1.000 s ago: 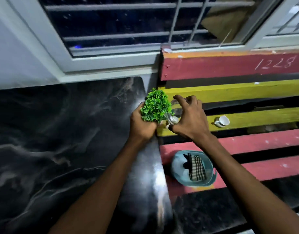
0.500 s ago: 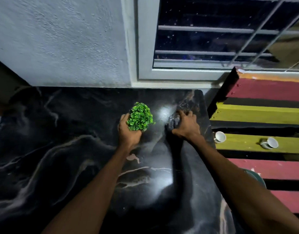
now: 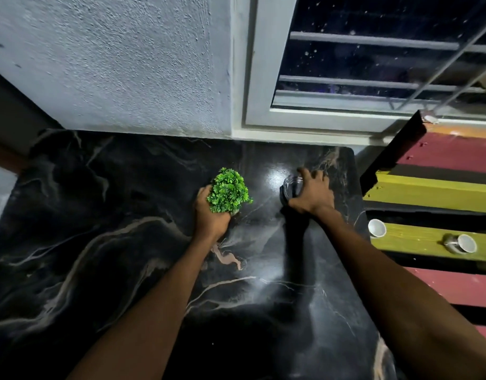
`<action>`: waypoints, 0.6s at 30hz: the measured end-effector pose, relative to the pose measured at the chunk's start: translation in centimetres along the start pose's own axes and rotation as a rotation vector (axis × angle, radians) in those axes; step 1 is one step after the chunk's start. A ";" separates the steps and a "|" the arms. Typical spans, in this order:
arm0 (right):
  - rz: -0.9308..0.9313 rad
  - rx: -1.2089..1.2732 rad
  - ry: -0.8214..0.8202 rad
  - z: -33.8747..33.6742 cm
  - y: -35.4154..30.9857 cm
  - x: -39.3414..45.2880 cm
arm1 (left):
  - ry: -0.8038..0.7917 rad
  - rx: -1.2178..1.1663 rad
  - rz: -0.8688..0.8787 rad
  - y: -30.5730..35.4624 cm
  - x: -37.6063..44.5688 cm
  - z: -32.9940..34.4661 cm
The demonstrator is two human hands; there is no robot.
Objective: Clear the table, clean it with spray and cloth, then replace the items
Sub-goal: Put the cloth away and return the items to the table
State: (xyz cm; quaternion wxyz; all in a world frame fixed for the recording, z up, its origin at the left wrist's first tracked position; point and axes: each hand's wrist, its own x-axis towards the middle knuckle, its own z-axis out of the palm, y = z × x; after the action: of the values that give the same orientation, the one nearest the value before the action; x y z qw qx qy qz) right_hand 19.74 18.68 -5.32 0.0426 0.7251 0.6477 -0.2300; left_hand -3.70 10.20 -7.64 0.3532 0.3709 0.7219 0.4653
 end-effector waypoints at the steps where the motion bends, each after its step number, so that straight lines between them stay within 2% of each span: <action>1: 0.000 -0.012 -0.014 0.1 0.1 0.0 | 0.000 0.004 -0.003 -0.1 0.0 0.1; 7: 0.000 -0.143 -0.057 -0.1 -0.6 -1.0 | 0.024 -0.088 -0.065 -0.8 0.1 0.9; 10: -0.163 -0.166 0.138 -0.5 -2.9 -3.0 | 0.044 -0.079 -0.058 0.5 -0.8 0.2; 12: -0.337 -0.066 0.210 -0.1 -5.0 -4.6 | 0.033 -0.118 -0.101 0.8 -0.9 -0.2; 14: -0.460 0.170 0.084 1.0 -7.6 -5.7 | 0.016 -0.186 -0.147 1.2 -0.5 -0.7; 16: -0.507 0.403 -0.088 2.2 -10.2 -6.5 | 0.023 -0.195 -0.115 1.2 0.2 -1.3; 18: -0.501 0.553 -0.133 3.6 -12.6 -6.9 | 0.017 -0.192 -0.083 1.3 1.0 -2.6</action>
State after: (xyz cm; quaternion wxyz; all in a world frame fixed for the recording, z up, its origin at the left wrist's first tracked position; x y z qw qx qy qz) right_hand 6.28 12.99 -2.81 -0.1706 0.5118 0.7142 -0.4459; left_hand -6.10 10.38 -5.73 0.4001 0.3011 0.6916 0.5205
